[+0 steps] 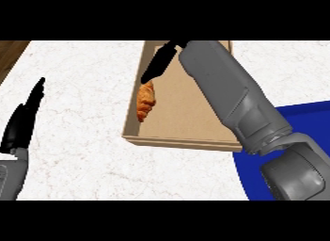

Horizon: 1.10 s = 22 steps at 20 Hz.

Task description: Pick the croissant from the tray and place it in the cardboard box

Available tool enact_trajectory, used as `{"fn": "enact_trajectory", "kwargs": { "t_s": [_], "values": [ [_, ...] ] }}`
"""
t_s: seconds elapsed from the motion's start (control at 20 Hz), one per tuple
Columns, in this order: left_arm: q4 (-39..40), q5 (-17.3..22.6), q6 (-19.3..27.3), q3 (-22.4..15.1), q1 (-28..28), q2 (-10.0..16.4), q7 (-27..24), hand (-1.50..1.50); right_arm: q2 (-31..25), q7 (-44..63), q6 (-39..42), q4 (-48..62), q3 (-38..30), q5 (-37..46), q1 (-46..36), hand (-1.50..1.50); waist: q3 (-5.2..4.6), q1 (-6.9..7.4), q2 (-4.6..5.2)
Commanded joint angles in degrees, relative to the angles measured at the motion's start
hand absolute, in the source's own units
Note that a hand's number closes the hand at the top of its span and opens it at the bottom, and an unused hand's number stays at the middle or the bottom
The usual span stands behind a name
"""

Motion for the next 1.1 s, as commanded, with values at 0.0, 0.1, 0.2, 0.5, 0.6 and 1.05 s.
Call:
{"fn": "enact_trajectory", "kwargs": {
  "t_s": [0.0, 0.1, 0.2, 0.5, 0.6, 1.05],
  "values": [
    [0.2, 0.3, 0.2, 0.7, 3.5, 0.0, -2.4, 0.00, -4.0, 0.8, 2.5, -0.1, -4.2, -3.9, -1.2, -1.50, -0.01, -0.28, 0.03],
    [-1.0, 0.0, 0.5, 0.7, 2.2, 0.2, -1.2, 0.00, -6.8, 0.2, 5.4, -0.1, -5.7, -5.3, -1.5, -1.50, 0.04, -0.18, 0.13],
    [0.3, 0.2, 0.3, 0.6, 1.5, -0.3, -1.6, 0.00, -8.8, -1.1, 7.9, 0.2, -6.6, -6.2, -0.5, -1.50, 0.03, -0.76, 0.31],
    [0.3, -0.4, 0.5, 0.2, -0.2, -0.4, -0.9, 0.00, -17.4, 1.1, 10.9, 0.9, -7.2, -6.1, -1.0, -1.50, 0.05, -0.12, 0.84],
    [-0.4, 0.4, -0.5, 0.3, 1.3, -0.2, -1.3, 0.00, -19.4, -1.4, 11.0, 0.8, -7.0, -5.7, 2.1, -1.50, 0.10, 0.12, 0.75],
    [-2.0, -0.4, 0.3, -0.5, 1.4, -1.0, -2.2, 0.00, -30.7, -5.7, 21.7, 0.3, -4.5, -2.8, 3.5, -1.50, 0.21, 1.65, 1.73]
  ]
}}
